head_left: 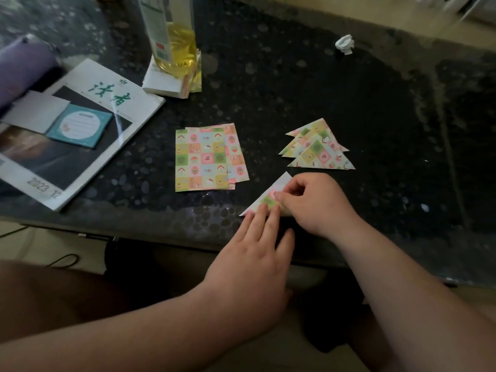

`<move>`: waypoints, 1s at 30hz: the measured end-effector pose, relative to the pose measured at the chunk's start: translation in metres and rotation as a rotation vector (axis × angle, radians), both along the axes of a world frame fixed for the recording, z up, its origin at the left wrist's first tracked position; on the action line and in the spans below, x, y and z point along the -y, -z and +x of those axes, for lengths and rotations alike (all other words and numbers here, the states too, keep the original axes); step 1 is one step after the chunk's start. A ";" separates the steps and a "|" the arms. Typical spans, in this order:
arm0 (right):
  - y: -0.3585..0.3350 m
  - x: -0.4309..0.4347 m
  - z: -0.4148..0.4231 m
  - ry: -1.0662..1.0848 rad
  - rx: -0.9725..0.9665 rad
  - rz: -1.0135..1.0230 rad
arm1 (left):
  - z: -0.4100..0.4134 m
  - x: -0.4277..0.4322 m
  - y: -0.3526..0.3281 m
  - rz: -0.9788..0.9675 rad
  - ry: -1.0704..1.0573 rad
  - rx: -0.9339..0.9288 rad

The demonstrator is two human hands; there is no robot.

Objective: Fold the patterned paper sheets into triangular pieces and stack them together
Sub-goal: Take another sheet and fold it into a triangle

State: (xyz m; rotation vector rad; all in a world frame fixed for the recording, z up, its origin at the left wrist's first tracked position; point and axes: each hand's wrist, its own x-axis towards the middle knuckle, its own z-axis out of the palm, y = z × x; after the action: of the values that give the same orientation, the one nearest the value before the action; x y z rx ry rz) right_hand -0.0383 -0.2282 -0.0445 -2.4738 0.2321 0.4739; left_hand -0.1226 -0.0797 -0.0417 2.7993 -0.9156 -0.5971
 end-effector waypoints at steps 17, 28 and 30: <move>-0.002 0.002 0.010 0.042 -0.057 -0.010 | 0.005 0.001 0.008 -0.015 -0.014 -0.022; -0.003 -0.004 0.011 0.016 -0.071 -0.074 | 0.004 0.001 0.016 -0.078 -0.010 0.004; -0.003 -0.004 0.011 0.014 -0.067 -0.088 | 0.004 0.001 0.017 -0.077 -0.007 0.018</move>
State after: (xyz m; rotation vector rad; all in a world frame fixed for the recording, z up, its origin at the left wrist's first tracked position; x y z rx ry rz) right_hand -0.0275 -0.2238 -0.0419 -2.5422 0.3028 0.5527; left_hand -0.1188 -0.0808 -0.0587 2.7431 -0.9112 -0.5255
